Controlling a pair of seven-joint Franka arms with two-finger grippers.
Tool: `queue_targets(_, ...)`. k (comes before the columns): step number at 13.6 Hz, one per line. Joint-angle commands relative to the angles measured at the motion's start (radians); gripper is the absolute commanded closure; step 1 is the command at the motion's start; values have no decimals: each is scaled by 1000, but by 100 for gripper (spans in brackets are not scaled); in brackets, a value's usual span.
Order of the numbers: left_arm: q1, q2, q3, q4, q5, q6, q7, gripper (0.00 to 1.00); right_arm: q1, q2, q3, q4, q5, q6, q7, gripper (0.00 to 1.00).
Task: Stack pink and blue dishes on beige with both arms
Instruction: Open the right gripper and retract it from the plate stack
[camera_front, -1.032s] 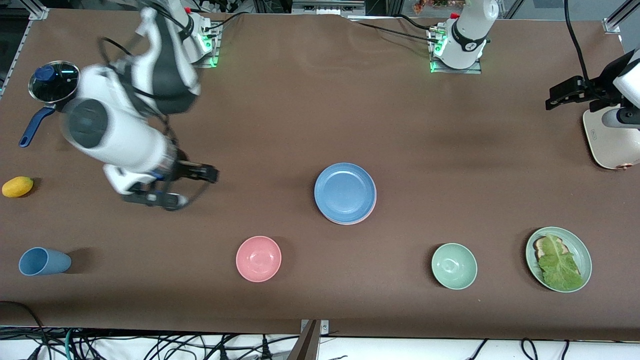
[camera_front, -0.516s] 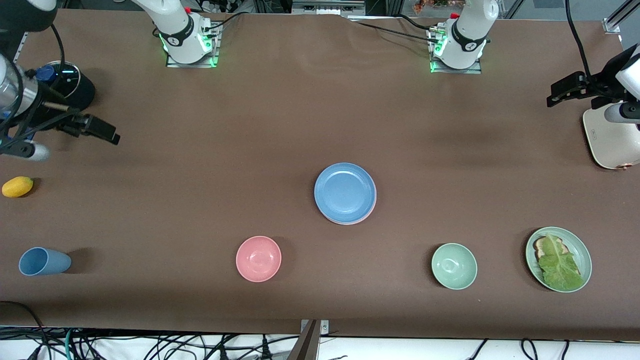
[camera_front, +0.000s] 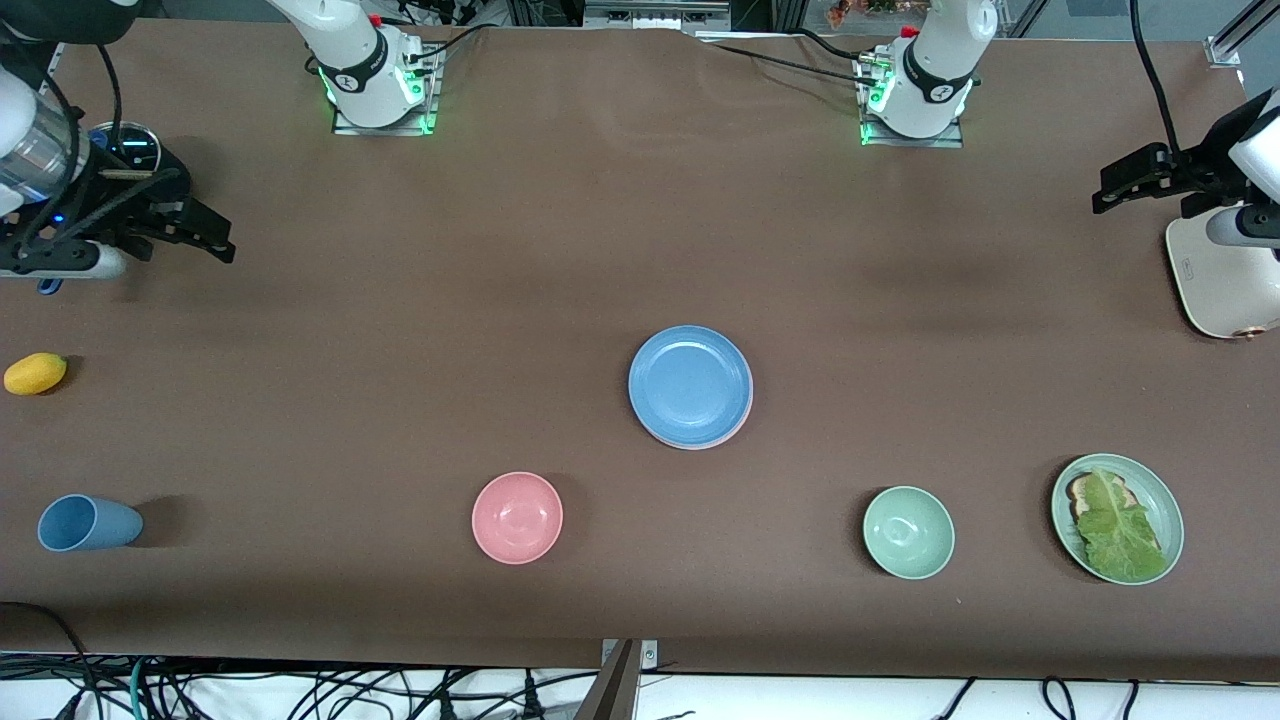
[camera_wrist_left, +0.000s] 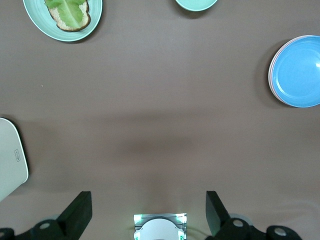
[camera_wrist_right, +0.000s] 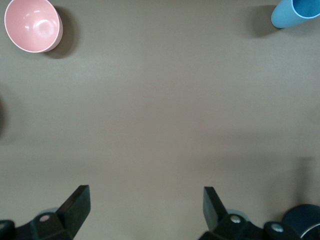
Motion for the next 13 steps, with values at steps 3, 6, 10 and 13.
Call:
queue_targets(3,7,-7,-4,-6,-13,-9,23,0,-10,-15,-9,-26,21,17,-27,0)
queue_targets(6,7,-7,-4,-8,-13,-9,23,0,-10,-14,-9,-25,-5,17,-28,0)
queue_targets(10,9,-7,-4,-8,-13,-9,23,0,-8,-21,-9,-25,-51,-31,-22,0)
queue_targets(13,9,-5,-4,-8,-13,-9,23,0,-8,-21,-9,-26,-49,-31,-21,0)
